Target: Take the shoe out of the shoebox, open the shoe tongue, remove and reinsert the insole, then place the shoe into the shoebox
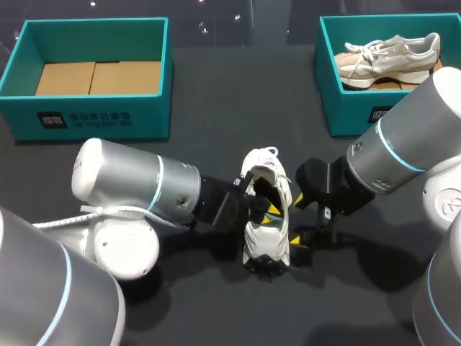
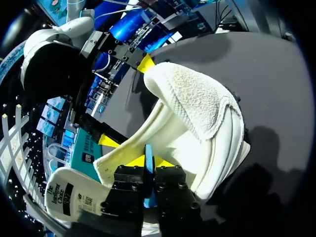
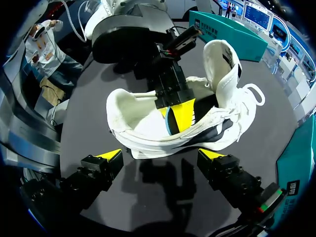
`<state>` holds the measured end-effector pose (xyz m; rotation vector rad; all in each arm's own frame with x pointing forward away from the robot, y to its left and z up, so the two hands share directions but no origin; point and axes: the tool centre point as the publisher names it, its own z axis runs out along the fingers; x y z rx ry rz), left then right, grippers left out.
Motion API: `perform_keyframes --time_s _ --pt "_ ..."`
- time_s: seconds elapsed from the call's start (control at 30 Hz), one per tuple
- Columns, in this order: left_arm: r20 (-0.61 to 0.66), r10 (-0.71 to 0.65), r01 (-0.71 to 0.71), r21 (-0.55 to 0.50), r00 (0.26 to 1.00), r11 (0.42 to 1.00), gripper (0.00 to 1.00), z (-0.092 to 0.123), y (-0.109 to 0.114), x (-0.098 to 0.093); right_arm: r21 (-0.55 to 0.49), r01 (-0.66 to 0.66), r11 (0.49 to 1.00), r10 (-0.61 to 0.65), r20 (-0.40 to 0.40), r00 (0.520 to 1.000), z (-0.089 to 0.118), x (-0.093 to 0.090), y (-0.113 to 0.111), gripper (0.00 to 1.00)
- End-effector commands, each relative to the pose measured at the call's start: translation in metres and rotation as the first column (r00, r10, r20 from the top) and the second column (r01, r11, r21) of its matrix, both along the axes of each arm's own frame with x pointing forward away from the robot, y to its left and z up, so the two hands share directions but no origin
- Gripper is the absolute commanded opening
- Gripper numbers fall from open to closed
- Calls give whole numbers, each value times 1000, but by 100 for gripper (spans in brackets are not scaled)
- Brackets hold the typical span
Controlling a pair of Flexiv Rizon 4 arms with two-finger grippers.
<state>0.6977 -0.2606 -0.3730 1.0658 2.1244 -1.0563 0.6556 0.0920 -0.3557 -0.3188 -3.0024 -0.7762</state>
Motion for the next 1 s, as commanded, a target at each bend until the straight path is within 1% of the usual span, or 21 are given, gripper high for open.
perform_keyframes --time_s 0.03,0.23,0.3,0.33,0.4,0.43,0.8,0.93,1.0 --pt "-28 18 -18 -3 999 1000 0 -6 -4 0 -1 2 1000 -2 3 1000 -1 -1 0 100" --pt "-108 -2 -3 -47 994 999 0 8 -1 -7 -1 2 1000 -2 3 1000 -1 -1 0 100" --pt "-124 -9 1 -59 992 998 19 13 1 -9 -1 2 1000 -2 3 1000 -1 -1 0 100" --pt "-128 -11 3 -62 992 998 22 15 1 -10 -1 2 1000 -2 3 1000 -1 -1 0 100" --pt "-142 -19 8 -74 990 997 33 19 2 -13 -1 2 1000 -2 3 1000 -1 -1 0 100" --pt "-148 -23 11 -79 989 997 35 21 3 -14 -1 2 1000 -2 3 1000 -1 -1 0 100" --pt "-196 -54 28 -134 979 991 33 41 6 -21 -1 2 1000 -2 3 1000 -1 -1 0 100" --pt "-212 -61 31 -144 975 989 31 45 6 -23 -1 2 1000 -2 3 1000 -1 -1 0 100" --pt "-215 -61 30 -141 975 990 32 45 6 -22 -1 2 1000 -2 3 1000 -1 -1 0 100"
